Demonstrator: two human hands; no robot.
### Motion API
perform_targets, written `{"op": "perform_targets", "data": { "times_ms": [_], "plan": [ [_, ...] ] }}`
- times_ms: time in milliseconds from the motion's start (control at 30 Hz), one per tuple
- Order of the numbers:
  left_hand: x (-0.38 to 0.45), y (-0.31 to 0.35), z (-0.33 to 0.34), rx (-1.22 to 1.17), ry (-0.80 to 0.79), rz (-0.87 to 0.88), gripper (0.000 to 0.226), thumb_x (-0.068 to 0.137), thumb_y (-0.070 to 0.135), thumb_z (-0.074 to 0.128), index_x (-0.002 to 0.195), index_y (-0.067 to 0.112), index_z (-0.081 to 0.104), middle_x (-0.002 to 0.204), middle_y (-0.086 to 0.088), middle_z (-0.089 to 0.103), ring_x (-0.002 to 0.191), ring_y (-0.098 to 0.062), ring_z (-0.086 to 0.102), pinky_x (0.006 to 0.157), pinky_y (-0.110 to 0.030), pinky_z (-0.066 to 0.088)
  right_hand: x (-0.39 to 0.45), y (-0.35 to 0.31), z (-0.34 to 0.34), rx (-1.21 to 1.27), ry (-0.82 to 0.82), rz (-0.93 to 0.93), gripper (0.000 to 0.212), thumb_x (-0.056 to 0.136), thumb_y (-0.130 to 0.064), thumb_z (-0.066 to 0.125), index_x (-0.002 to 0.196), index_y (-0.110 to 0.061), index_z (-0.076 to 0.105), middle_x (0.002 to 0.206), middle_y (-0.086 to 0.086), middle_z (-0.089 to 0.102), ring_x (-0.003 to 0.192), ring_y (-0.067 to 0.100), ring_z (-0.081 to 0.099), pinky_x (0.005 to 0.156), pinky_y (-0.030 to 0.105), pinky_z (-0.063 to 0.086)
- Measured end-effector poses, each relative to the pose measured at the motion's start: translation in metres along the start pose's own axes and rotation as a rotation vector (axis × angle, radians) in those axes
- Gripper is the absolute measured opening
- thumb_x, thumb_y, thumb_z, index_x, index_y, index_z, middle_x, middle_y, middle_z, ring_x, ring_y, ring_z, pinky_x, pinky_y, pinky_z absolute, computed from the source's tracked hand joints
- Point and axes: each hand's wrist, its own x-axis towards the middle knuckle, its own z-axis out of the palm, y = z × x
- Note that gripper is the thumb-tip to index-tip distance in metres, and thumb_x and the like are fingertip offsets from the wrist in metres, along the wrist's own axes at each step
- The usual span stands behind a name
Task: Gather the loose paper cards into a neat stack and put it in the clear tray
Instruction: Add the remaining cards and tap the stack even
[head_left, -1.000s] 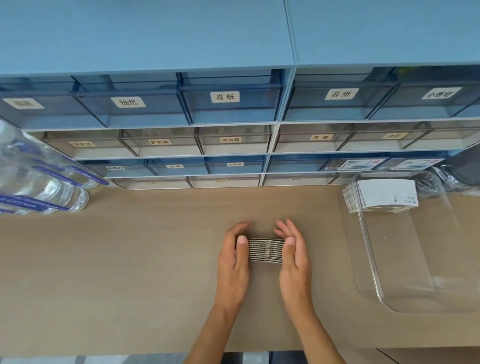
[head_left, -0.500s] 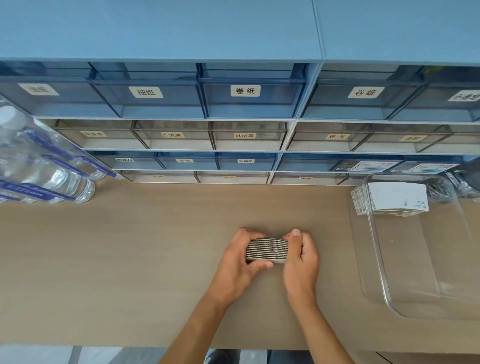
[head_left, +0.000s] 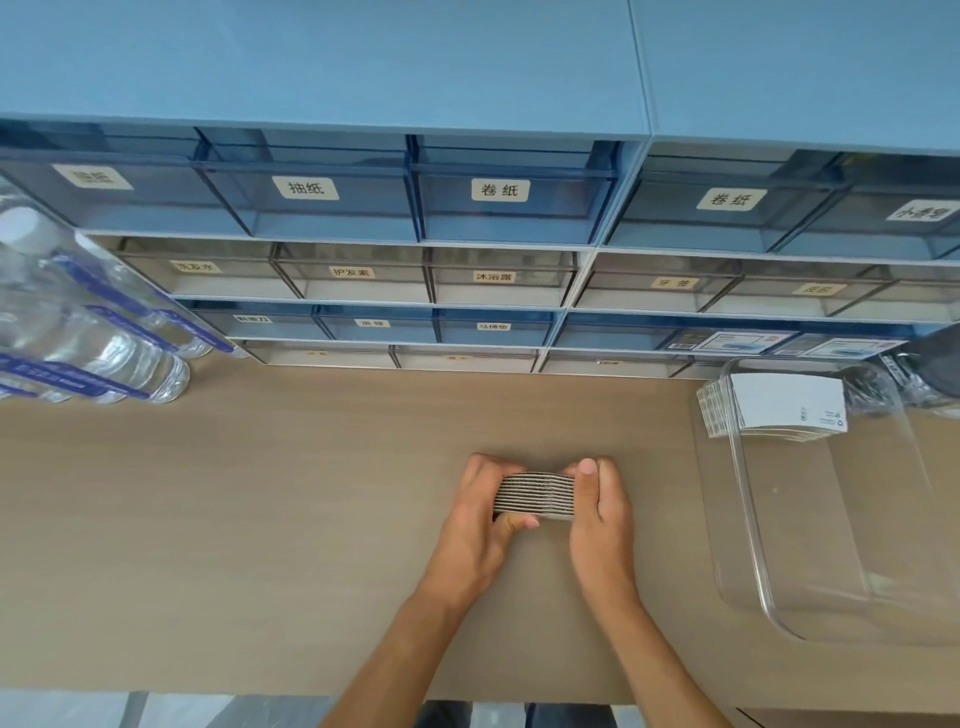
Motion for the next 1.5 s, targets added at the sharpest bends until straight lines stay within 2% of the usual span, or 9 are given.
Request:
{"op": "perform_targets", "data": {
  "times_ms": [133, 233, 433, 600, 833, 1000, 1200, 1333, 1500],
  "plan": [
    [0.001, 0.004, -0.001, 0.007, 0.003, -0.014, 0.025, 0.084, 0.018, 0.071, 0.106, 0.010, 0.064, 0.100, -0.004, 0.055, 0.093, -0.001, 0.054, 0.082, -0.011, 0.040, -0.003, -0.003, -0.025, -0.084, -0.312, 0.001, 0.031, 0.085, -0.042, 0.061, 0.108, -0.022, 0.056, 0.104, -0.006, 0.065, 0.096, -0.003, 0.061, 0.085, 0.017, 0.046],
    [0.000, 0.006, -0.004, 0.011, -0.012, -0.017, 0.021, 0.085, 0.015, 0.070, 0.105, 0.012, 0.063, 0.099, -0.002, 0.055, 0.094, -0.004, 0.055, 0.081, -0.011, 0.040, -0.003, -0.004, -0.035, -0.171, -0.403, 0.012, 0.053, 0.077, -0.013, 0.078, 0.116, -0.037, 0.050, 0.114, -0.005, 0.064, 0.105, 0.009, 0.063, 0.092, 0.024, 0.048],
    [0.003, 0.027, -0.007, -0.078, 0.000, -0.171, 0.036, 0.073, -0.001, 0.077, 0.104, 0.012, 0.064, 0.098, -0.002, 0.068, 0.090, -0.012, 0.065, 0.078, -0.019, 0.049, -0.005, -0.037, -0.042, 0.008, -0.272, 0.102, 0.048, 0.059, 0.000, 0.076, 0.098, -0.020, 0.057, 0.092, 0.000, 0.066, 0.082, 0.016, 0.062, 0.072, 0.025, 0.051],
    [0.009, 0.088, 0.000, -0.472, 0.046, -0.363, 0.059, 0.055, -0.001, 0.088, 0.105, 0.017, 0.062, 0.088, 0.008, 0.076, 0.078, -0.003, 0.070, 0.067, -0.015, 0.053, -0.019, -0.061, -0.093, 0.475, -0.186, 0.186, 0.065, 0.054, 0.006, 0.086, 0.112, -0.010, 0.061, 0.105, 0.013, 0.077, 0.095, 0.027, 0.074, 0.075, 0.030, 0.059],
    [0.019, 0.179, 0.107, -0.975, 0.019, -0.585, 0.072, 0.052, -0.001, 0.091, 0.116, -0.006, 0.059, 0.110, -0.028, 0.073, 0.106, -0.046, 0.068, 0.096, -0.054, 0.053, -0.028, -0.060, -0.168, 1.086, 0.059, 0.323, 0.040, 0.074, -0.002, 0.063, 0.113, -0.010, 0.068, 0.101, 0.012, 0.079, 0.087, 0.023, 0.079, 0.067, 0.028, 0.063],
    [0.032, 0.210, 0.176, -1.029, 0.060, -0.725, 0.065, 0.057, -0.008, 0.087, 0.115, -0.008, 0.059, 0.106, -0.030, 0.073, 0.099, -0.047, 0.071, 0.087, -0.048, 0.058, -0.009, -0.051, -0.215, 1.118, 0.139, 0.389, 0.046, 0.071, -0.010, 0.067, 0.116, -0.017, 0.069, 0.102, 0.009, 0.080, 0.083, 0.018, 0.079, 0.082, 0.033, 0.052],
    [0.037, 0.213, 0.233, -1.100, 0.258, -0.873, 0.034, 0.081, -0.007, 0.071, 0.114, -0.013, 0.064, 0.101, -0.029, 0.075, 0.072, -0.029, 0.076, 0.055, -0.027, 0.060, 0.026, -0.031, -0.239, 1.085, 0.154, 0.626, 0.039, 0.083, -0.007, 0.067, 0.121, 0.004, 0.062, 0.113, 0.027, 0.069, 0.096, 0.033, 0.066, 0.095, 0.041, 0.049],
    [0.040, 0.206, 0.250, -1.040, 0.377, -1.018, 0.044, 0.084, 0.004, 0.074, 0.122, -0.013, 0.059, 0.109, -0.031, 0.069, 0.086, -0.032, 0.068, 0.068, -0.033, 0.060, 0.039, -0.018, -0.237, 0.975, 0.117, 0.736, 0.017, 0.088, -0.006, 0.066, 0.104, 0.001, 0.065, 0.088, 0.022, 0.076, 0.074, 0.032, 0.074, 0.069, 0.038, 0.061],
    [0.054, 0.196, 0.259, -1.049, 0.470, -1.169, 0.047, 0.082, 0.009, 0.077, 0.119, -0.016, 0.060, 0.102, -0.028, 0.066, 0.078, -0.029, 0.064, 0.065, -0.034, 0.057, 0.059, -0.007, -0.227, 0.894, 0.134, 0.857, 0.019, 0.089, -0.005, 0.067, 0.105, 0.004, 0.064, 0.096, 0.027, 0.061, 0.077, 0.033, 0.060, 0.079, 0.045, 0.050]
  ]
}}
